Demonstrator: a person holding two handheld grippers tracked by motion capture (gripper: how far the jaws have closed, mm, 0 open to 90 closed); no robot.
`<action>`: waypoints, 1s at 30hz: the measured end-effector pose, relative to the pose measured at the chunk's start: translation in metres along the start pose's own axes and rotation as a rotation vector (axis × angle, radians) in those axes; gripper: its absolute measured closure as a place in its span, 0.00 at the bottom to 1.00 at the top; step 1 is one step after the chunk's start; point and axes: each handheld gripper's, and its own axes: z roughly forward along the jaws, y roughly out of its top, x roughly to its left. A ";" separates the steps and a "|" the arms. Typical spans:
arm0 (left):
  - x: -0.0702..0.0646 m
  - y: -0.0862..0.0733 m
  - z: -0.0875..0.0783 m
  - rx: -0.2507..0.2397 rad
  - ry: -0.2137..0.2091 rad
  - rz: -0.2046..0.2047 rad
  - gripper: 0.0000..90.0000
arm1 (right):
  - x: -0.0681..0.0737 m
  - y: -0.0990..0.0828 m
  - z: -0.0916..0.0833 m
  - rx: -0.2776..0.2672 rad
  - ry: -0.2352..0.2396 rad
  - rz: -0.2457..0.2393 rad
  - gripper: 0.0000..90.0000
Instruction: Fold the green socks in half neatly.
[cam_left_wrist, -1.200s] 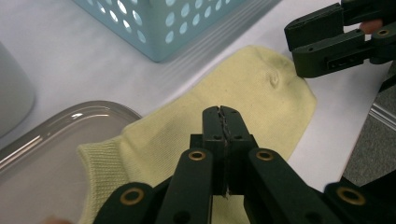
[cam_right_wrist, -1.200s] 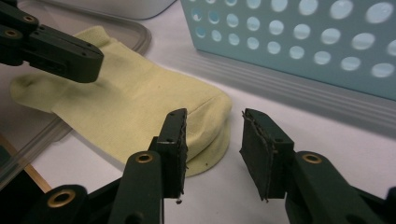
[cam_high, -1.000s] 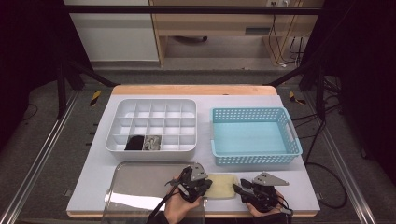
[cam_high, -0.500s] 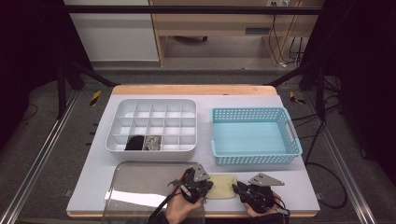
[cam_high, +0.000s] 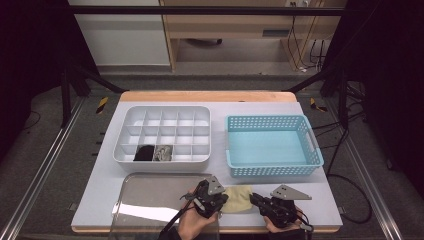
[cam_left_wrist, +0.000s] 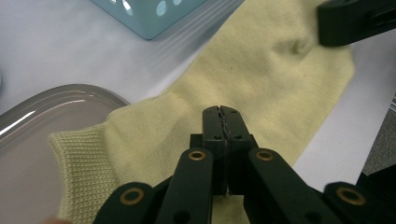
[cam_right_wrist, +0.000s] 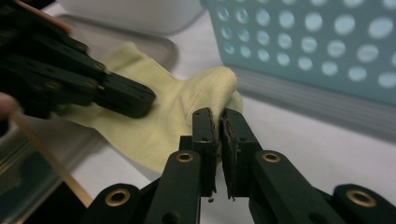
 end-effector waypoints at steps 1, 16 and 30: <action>0.000 0.000 0.000 0.000 0.000 0.000 0.99 | 0.000 0.000 0.000 0.000 0.000 0.000 0.94; 0.023 -0.006 -0.057 -0.114 0.032 -0.058 0.97 | 0.012 0.012 -0.002 -0.024 0.045 -0.079 0.94; 0.045 -0.044 -0.067 -0.064 0.083 -0.112 0.97 | 0.019 0.021 0.004 -0.011 0.068 -0.112 0.94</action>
